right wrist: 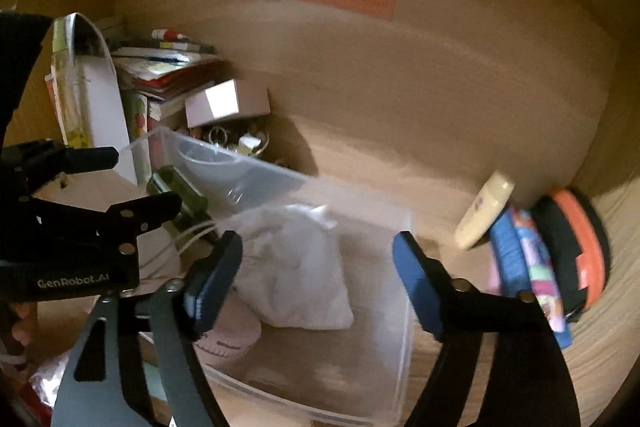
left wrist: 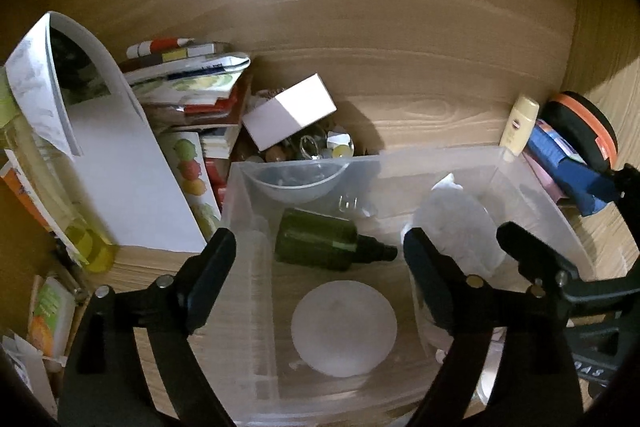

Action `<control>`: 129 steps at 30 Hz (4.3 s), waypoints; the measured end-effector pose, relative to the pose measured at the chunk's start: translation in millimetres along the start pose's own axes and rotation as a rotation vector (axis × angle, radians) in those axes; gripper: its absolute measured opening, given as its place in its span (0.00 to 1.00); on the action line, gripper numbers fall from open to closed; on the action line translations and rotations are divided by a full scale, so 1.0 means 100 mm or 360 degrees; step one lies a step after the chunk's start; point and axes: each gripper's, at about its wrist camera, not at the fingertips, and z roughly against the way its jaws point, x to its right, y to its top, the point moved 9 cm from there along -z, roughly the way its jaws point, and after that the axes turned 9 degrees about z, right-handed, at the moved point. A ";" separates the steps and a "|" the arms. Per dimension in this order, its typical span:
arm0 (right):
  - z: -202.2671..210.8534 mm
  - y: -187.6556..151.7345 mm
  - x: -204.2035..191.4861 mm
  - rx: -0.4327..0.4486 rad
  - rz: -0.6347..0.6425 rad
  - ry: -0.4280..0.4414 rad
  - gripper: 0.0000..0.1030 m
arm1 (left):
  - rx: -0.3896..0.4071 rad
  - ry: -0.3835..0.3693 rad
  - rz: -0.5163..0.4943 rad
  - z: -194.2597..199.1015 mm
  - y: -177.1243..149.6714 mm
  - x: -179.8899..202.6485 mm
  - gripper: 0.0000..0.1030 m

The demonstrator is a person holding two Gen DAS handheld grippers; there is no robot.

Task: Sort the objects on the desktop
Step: 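Lower the green bottle and white pouch into the clear box and open both tools, then grasp the beige plastic jar with the right tool, then grasp the bagged pink coiled cord with the left tool while the right tool holds the beige jar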

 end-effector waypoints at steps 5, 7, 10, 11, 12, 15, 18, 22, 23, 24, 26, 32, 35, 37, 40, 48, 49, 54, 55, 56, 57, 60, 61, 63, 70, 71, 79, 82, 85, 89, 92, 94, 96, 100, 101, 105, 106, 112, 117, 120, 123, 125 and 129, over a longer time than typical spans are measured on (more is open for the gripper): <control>0.00 0.01 -0.01 -0.0012 0.0021 -0.0034 0.82 | 0.0047 0.0039 0.0018 0.09 0.07 -0.06 0.91; 0.01 0.01 0.01 -0.0021 0.0005 -0.0020 0.82 | 0.0046 0.0011 0.0055 0.15 0.09 -0.08 0.93; 0.09 0.04 0.09 -0.0007 -0.0069 0.0017 0.82 | 0.0054 0.0033 0.0071 0.25 0.11 -0.12 0.93; 0.09 0.04 0.09 -0.0007 -0.0069 0.0017 0.82 | 0.0058 0.0039 0.0066 0.29 0.10 -0.13 0.93; 0.11 0.05 0.10 -0.0005 -0.0090 0.0028 0.82 | 0.0063 0.0051 0.0058 0.33 0.09 -0.15 0.94; 0.22 0.08 0.16 -0.0005 -0.0152 0.0054 0.83 | 0.0086 0.0088 0.0025 0.48 0.05 -0.20 0.94; 0.38 0.09 0.20 0.0026 -0.0211 0.0104 0.94 | 0.0115 0.0098 0.0016 0.63 0.00 -0.26 0.94; 0.63 0.07 0.23 0.0088 -0.0224 0.0071 0.96 | 0.0121 0.0083 0.0014 0.78 -0.09 -0.35 0.96; 0.70 0.06 0.22 0.0099 -0.0213 0.0060 0.96 | 0.0122 0.0078 0.0014 0.80 -0.09 -0.35 0.96; 0.75 0.04 0.22 0.0106 -0.0204 0.0054 0.96 | 0.0124 0.0076 0.0014 0.84 -0.11 -0.38 0.96; 0.88 -0.02 0.18 0.0115 -0.0183 0.0059 0.96 | 0.0135 0.0076 0.0016 0.91 -0.17 -0.43 0.97; 1.00 -0.20 0.17 0.0065 -0.0194 0.0062 0.96 | 0.0119 0.0086 0.0038 1.03 -0.36 -0.59 0.97; 1.01 -0.36 0.15 0.0015 -0.0220 0.0077 0.96 | 0.0090 0.0099 0.0050 1.04 -0.48 -0.66 0.97; 0.98 -0.47 0.11 -0.0024 -0.0234 0.0101 0.96 | 0.0064 0.0093 0.0058 1.04 -0.57 -0.68 0.97; 0.91 -0.59 0.02 -0.0081 -0.0258 0.0155 0.96 | 0.0020 0.0075 0.0064 1.00 -0.68 -0.68 0.97; 0.53 -0.85 -0.29 -0.0241 -0.0300 0.0295 0.96 | -0.0094 0.0022 0.0067 0.90 -0.93 -0.62 0.97; 0.51 -0.87 -0.32 -0.0248 -0.0302 0.0316 0.96 | -0.0115 -0.0003 0.0067 0.88 -0.96 -0.59 0.97; 0.42 -0.94 -0.41 -0.0275 -0.0258 0.0334 0.93 | -0.0219 -0.0115 0.0028 0.80 -1.07 -0.38 0.97; 0.41 -0.97 -0.43 -0.0282 -0.0262 0.0362 0.87 | -0.0224 -0.0119 0.0004 0.78 -1.08 -0.34 0.97; 0.41 -0.97 -0.43 -0.0282 -0.0262 0.0362 0.82 | -0.0231 -0.0123 -0.0025 0.76 -1.10 -0.28 0.97; 0.40 -0.97 -0.44 -0.0284 -0.0263 0.0385 0.79 | -0.0238 -0.0127 -0.0044 0.75 -1.12 -0.24 0.97; 0.43 -0.99 -0.45 -0.0274 -0.0339 0.0509 0.67 | -0.0270 -0.0162 -0.0104 0.70 -1.17 -0.08 0.97; 0.44 -0.99 -0.44 -0.0271 -0.0341 0.0506 0.67 | -0.0280 -0.0174 -0.0114 0.69 -1.18 -0.04 0.97; 0.48 -1.03 -0.39 -0.0268 -0.0335 0.0481 0.67 | -0.0300 -0.0196 -0.0128 0.66 -1.20 0.01 0.97; 0.63 -1.18 -0.19 -0.0277 -0.0368 0.0446 0.67 | -0.0436 -0.0336 -0.0110 0.53 -1.24 0.15 0.97; 0.67 -1.21 -0.17 -0.0276 -0.0368 0.0449 0.67 | -0.0463 -0.0360 -0.0096 0.51 -1.25 0.16 0.97; 0.81 -1.27 -0.29 -0.0233 -0.0306 0.0483 0.67 | -0.0588 -0.0442 -0.0133 0.48 -1.40 0.36 0.97; 0.83 -1.26 -0.38 -0.0201 -0.0291 0.0494 0.67 | -0.0599 -0.0474 -0.0176 0.52 -1.44 0.47 0.97; 0.83 -1.25 -0.44 -0.0176 -0.0273 0.0461 0.67 | -0.0585 -0.0474 -0.0221 0.58 -1.43 0.52 0.87; 0.79 -1.29 -0.47 -0.0197 -0.0269 0.0440 0.67 | -0.0544 -0.0431 -0.0238 0.64 -1.37 0.50 0.73; 0.78 -1.29 -0.47 -0.0197 -0.0253 0.0422 0.67 | -0.0514 -0.0460 -0.0208 0.76 -1.32 0.46 0.68; 0.78 -1.29 -0.47 -0.0196 -0.0269 0.0442 0.67 | -0.0490 -0.0492 -0.0187 0.86 -1.28 0.47 0.67; 0.77 -1.29 -0.46 -0.0198 -0.0291 0.0468 0.66 | -0.0469 -0.0526 -0.0178 0.96 -1.25 0.49 0.67; 0.76 -1.29 -0.46 -0.0201 -0.0306 0.0482 0.66 | -0.0418 -0.0629 -0.0168 1.16 -1.18 0.62 0.67; 0.76 -1.29 -0.46 -0.0201 -0.0304 0.0480 0.66 | -0.0412 -0.0648 -0.0167 1.18 -1.17 0.65 0.67; 0.76 -1.29 -0.45 -0.0198 -0.0310 0.0485 0.66 | -0.0635 -0.0855 -0.0101 1.10 -1.33 0.90 0.61; 0.76 -1.30 -0.46 -0.0197 -0.0301 0.0488 0.66 | -0.0658 -0.0853 -0.0069 1.05 -1.36 0.92 0.59; 0.77 -1.31 -0.48 -0.0198 -0.0286 0.0506 0.65 | -0.0612 -0.0701 -0.0022 0.93 -1.23 0.82 0.29; 0.79 -1.30 -0.45 -0.0170 -0.0345 0.0586 0.64 | -0.0538 -0.0598 -0.0003 0.91 -1.22 0.70 0.27; 0.84 -1.27 -0.42 -0.0128 -0.0363 0.0593 0.64 | -0.0434 -0.0522 -0.0022 0.95 -1.15 0.64 0.22; 0.88 -1.25 -0.39 -0.0094 -0.0396 0.0614 0.64 | -0.0334 -0.0482 -0.0067 1.02 -1.05 0.65 0.20; 0.89 -1.23 -0.35 -0.0093 -0.0439 0.0639 0.64 | -0.0285 -0.0485 -0.0085 1.05 -0.98 0.67 0.20; 0.91 -1.15 -0.25 -0.0077 -0.0489 0.0672 0.63 | -0.0208 -0.0475 -0.0092 1.07 -0.87 0.68 0.19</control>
